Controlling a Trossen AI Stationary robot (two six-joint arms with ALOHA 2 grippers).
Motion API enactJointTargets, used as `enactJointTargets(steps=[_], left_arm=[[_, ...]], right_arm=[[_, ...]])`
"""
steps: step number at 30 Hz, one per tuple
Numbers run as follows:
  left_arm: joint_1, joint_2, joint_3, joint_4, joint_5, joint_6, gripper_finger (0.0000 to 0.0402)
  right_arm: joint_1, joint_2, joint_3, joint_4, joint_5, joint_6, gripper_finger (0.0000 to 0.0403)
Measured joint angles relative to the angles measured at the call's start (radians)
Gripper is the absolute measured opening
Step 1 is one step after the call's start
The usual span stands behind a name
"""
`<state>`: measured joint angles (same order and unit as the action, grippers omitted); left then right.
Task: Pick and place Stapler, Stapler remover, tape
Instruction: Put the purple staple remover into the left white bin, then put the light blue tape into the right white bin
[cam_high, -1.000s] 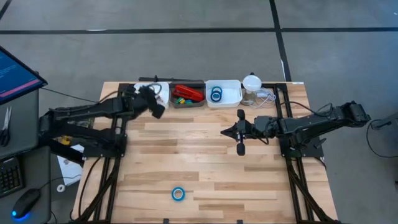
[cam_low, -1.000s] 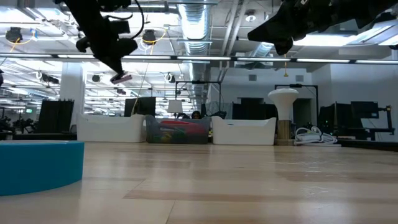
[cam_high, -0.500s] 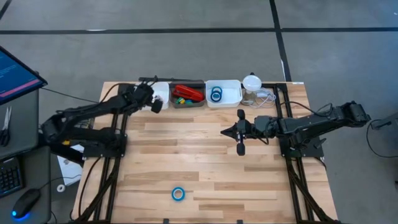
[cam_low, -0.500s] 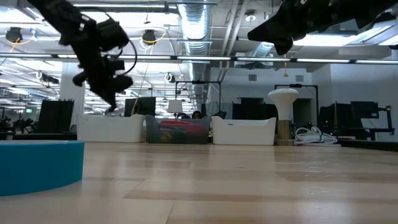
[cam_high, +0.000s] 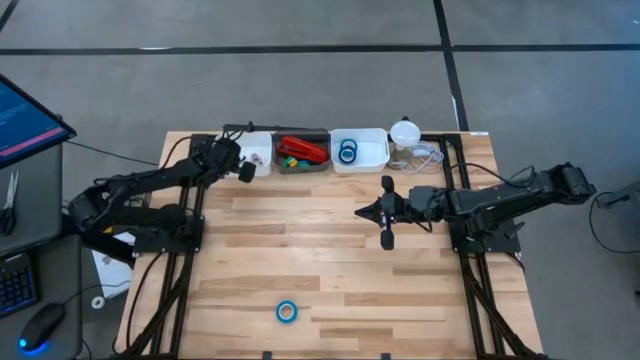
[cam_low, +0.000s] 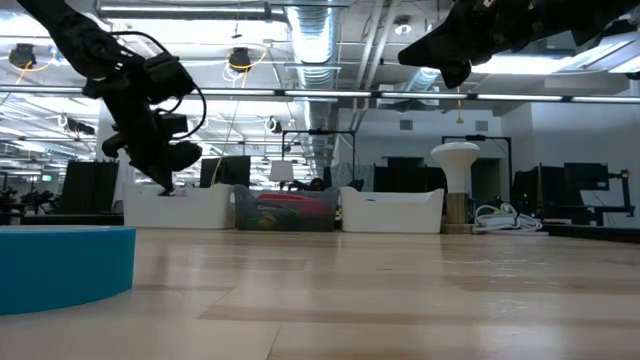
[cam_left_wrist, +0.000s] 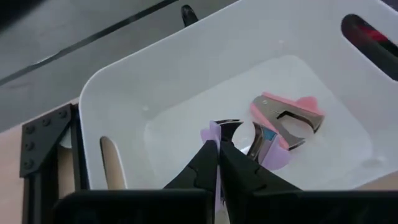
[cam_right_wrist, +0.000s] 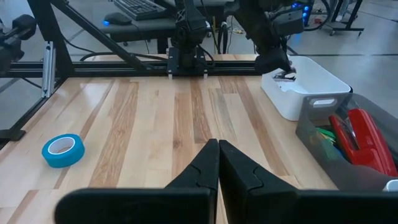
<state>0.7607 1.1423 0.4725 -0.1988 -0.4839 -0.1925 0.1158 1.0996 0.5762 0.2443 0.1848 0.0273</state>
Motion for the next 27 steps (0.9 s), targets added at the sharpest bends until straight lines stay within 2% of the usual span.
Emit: enactJointTargets(steps=[10, 19, 23, 27], left_arm=[[0.040, 0.000, 0.000, 0.051, 0.000, 0.026, 0.0011], [0.052, -0.001, 0.000, 0.074, 0.011, 0.053, 0.0072], [0.036, -0.001, 0.000, 0.084, 0.122, 0.054, 0.0067], [-0.027, -0.001, 0.000, 0.085, 0.238, 0.087, 0.0024]], right_arm=[[0.000, 0.000, 0.000, 0.003, 0.000, 0.000, 0.0001], [0.000, 0.000, 0.000, 0.003, 0.000, 0.000, 0.0001], [0.000, 0.000, 0.000, 0.012, -0.006, -0.032, 0.0001], [0.002, 0.000, 0.000, 0.037, -0.130, -0.060, 0.0001]])
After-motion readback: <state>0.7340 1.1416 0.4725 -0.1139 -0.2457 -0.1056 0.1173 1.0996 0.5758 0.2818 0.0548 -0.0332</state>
